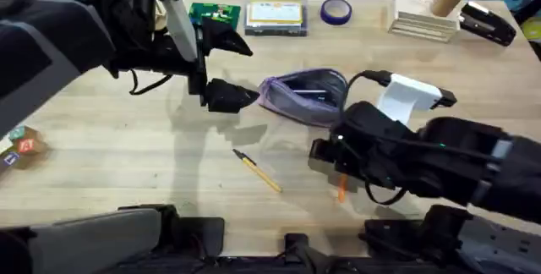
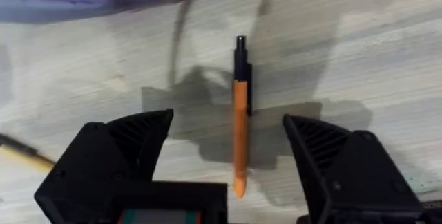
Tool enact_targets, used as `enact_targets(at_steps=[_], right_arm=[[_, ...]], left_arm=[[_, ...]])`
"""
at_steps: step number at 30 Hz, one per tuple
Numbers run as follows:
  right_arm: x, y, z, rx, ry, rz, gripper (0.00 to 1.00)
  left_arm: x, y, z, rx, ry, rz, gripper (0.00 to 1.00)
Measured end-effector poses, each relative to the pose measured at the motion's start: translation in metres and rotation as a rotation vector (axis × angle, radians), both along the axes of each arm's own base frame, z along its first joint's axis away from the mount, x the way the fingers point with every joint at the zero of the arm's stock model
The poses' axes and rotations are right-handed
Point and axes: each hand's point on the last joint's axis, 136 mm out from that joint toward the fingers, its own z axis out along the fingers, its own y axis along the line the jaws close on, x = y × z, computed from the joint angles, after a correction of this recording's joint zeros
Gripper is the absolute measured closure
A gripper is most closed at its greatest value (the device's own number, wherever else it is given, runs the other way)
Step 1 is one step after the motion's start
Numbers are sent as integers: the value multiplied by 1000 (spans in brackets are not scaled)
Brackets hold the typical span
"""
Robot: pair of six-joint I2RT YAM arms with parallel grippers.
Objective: Unzip the bag, pick up the pens from the table one at a time and place them inside, then zip the bag closed.
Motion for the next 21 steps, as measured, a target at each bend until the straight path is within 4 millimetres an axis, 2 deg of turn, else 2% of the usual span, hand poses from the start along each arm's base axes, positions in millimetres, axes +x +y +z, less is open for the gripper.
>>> enact_targets(at_steps=[7,9,11,13,18,20,21], right_arm=[[2,1,-3,-44,17,0,3],[1,0,-3,-49,18,-2,70],[0,-4,-4,-67,22,-5,209],[-1,-10,-5,-92,23,-11,433],[3,-9,-4,-90,6,-15,854],[4,-10,-3,-97,-2,-16,951],[5,-10,-3,-98,-3,-14,957]], left_arm=[[0,0,0,0,0,0,7],[0,0,0,0,0,0,7],[0,0,0,0,0,0,7],[0,0,0,0,0,0,7],[0,0,0,0,0,0,7],[0,0,0,0,0,0,7],[0,0,0,0,0,0,8]])
